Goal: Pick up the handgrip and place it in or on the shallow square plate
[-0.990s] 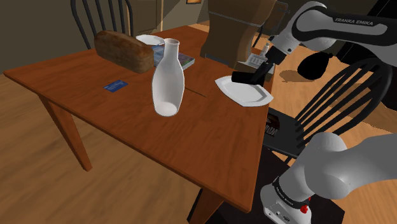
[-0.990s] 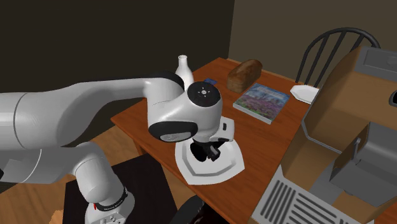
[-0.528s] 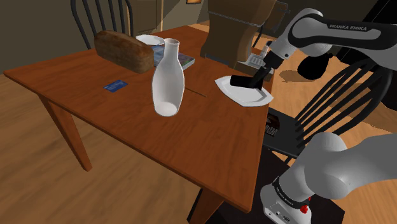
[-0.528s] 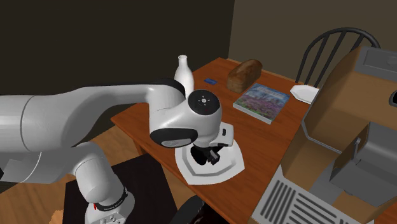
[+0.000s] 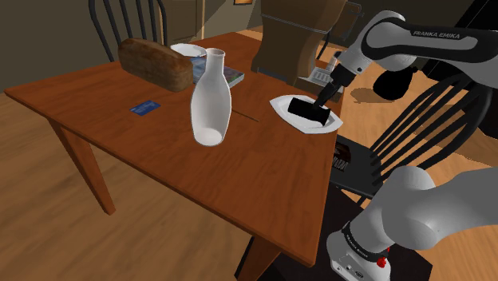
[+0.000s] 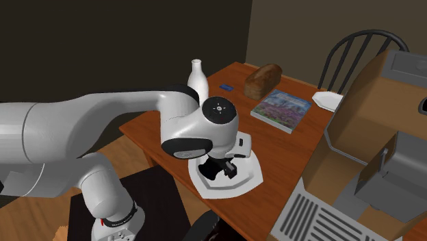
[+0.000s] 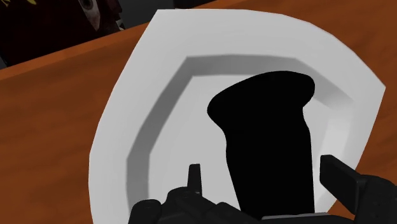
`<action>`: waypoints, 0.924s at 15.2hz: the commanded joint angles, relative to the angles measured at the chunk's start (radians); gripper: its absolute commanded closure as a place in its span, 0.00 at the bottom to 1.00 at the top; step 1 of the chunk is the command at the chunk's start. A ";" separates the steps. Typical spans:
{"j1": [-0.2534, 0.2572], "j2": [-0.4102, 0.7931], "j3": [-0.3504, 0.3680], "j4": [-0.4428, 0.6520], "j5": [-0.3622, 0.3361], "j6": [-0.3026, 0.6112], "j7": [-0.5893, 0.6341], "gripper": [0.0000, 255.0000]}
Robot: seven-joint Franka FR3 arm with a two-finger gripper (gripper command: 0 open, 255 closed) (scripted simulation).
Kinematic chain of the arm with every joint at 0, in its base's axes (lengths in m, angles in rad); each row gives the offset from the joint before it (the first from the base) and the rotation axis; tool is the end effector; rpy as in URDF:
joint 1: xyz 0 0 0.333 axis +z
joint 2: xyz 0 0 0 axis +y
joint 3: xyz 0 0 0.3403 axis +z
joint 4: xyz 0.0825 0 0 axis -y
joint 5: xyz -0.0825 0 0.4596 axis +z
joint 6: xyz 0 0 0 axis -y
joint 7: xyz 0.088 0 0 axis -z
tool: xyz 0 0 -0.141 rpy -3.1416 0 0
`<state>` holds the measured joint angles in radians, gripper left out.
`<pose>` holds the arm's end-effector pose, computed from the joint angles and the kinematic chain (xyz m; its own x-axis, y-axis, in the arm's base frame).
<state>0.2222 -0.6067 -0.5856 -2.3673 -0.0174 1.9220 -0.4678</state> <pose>0.4330 -0.1765 0.4826 0.9667 0.1550 0.2035 0.2014 -0.9515 -0.2324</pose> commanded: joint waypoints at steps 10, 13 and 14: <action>-0.005 -0.012 0.007 0.118 -0.002 -0.130 0.003 0.00; -0.005 -0.012 0.007 0.118 -0.002 -0.130 0.003 0.00; -0.005 -0.012 0.007 0.118 -0.002 -0.130 0.003 0.00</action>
